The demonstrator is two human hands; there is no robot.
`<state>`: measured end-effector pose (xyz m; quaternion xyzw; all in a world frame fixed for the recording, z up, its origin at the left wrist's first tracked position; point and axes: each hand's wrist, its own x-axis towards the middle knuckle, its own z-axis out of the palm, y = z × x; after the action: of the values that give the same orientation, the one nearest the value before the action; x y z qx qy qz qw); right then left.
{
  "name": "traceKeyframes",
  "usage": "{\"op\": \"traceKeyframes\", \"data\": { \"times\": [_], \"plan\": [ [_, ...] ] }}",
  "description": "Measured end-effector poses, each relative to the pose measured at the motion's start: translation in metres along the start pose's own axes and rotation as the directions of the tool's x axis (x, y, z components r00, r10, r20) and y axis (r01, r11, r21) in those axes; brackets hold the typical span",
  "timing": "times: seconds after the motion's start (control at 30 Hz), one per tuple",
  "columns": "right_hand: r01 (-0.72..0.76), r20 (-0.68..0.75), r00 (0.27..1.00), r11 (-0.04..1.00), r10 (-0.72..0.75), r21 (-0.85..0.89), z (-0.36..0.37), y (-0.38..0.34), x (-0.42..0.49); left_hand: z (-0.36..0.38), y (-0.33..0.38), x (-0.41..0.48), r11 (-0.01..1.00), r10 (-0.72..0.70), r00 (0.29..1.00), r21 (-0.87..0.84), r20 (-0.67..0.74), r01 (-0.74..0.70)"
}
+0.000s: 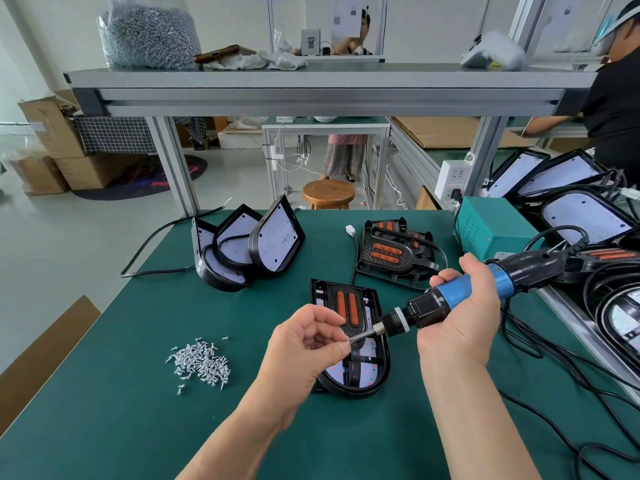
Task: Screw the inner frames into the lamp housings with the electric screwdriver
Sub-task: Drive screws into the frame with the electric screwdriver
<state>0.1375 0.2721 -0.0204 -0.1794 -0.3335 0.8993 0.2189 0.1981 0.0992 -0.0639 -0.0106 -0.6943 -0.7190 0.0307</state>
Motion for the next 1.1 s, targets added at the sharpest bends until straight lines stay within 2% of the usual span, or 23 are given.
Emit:
{"op": "traceKeyframes", "data": {
  "times": [0.1, 0.37, 1.1],
  "plan": [
    [-0.005, -0.006, 1.0, 1.0, 0.005, -0.001, -0.0004, -0.0005, 0.0003, 0.0002, -0.0005, 0.0006, 0.999, -0.012, 1.0, -0.047, -0.012, 0.011],
    [0.008, -0.002, 1.0, 1.0, -0.008, -0.004, 0.0026, -0.0041, 0.0013, -0.0005, 0.0028, 0.0033, 1.0, 0.024, 1.0, 0.001, -0.004, -0.024],
    [-0.002, 0.008, 1.0, 1.0, 0.002, -0.014, 0.0055, -0.0066, 0.0009, 0.0014, 0.0, 0.0035, 0.999, -0.007, 1.0, -0.054, 0.0, 0.007]
  ]
}}
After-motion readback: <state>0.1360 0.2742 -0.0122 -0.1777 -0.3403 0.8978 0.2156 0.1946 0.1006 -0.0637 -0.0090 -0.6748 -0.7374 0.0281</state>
